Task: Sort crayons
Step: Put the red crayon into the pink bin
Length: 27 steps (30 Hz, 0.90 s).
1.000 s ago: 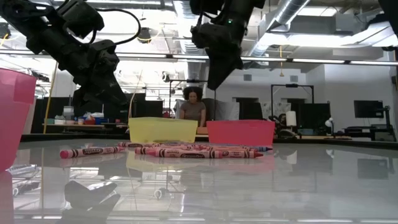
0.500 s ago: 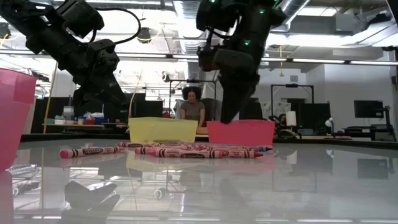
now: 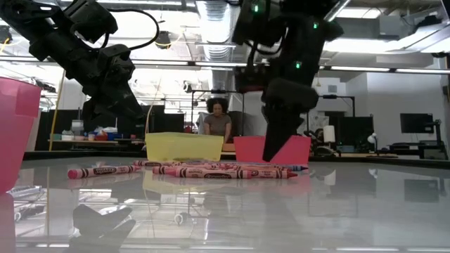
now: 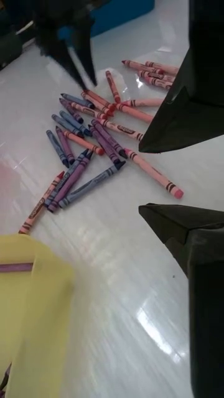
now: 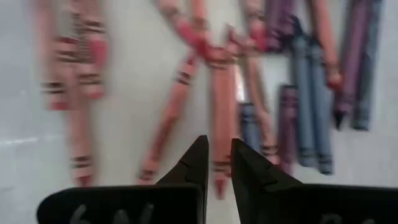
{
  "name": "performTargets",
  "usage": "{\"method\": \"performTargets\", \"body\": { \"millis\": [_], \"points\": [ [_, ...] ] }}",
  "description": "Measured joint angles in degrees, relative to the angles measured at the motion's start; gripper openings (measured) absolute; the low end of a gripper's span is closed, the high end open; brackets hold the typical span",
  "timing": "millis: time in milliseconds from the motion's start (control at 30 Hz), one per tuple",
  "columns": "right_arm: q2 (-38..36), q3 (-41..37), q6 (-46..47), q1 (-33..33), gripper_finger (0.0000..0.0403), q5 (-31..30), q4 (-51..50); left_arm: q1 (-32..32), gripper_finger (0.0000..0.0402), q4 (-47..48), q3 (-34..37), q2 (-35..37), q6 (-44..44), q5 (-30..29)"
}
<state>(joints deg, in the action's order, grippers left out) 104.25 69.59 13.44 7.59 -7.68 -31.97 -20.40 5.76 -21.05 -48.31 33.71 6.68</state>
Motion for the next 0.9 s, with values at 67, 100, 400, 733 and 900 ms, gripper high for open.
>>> {"method": "performTargets", "body": {
  "millis": [67, 100, 400, 733, 900],
  "points": [
    [0.0, -0.6, 0.1, -0.3, 0.0062, 0.0, 0.6, 0.0, 0.0133, 0.0, 0.0, 0.0, 0.0, -0.3],
    [0.0, -0.9, 0.1, -0.3, 0.0062, 0.0, 1.1, 0.0, 0.0133, 0.0, 0.0, 0.0, 0.0, -0.5],
    [0.0, -2.3, 0.2, 0.1, 0.0062, 0.0, 4.3, 0.0, 0.0133, 0.0, 0.0, 0.0, 0.1, -1.1],
    [0.0, -4.9, 1.5, -0.1, 0.0062, -0.2, 6.1, 0.0, 0.0133, 0.0, 0.0, 0.0, 0.9, -1.6],
    [0.0, -4.9, 1.6, -0.2, 0.0062, 0.0, 5.7, 0.0, 0.0133, 0.0, 0.0, 0.0, 1.1, -2.4]
  ]
}}
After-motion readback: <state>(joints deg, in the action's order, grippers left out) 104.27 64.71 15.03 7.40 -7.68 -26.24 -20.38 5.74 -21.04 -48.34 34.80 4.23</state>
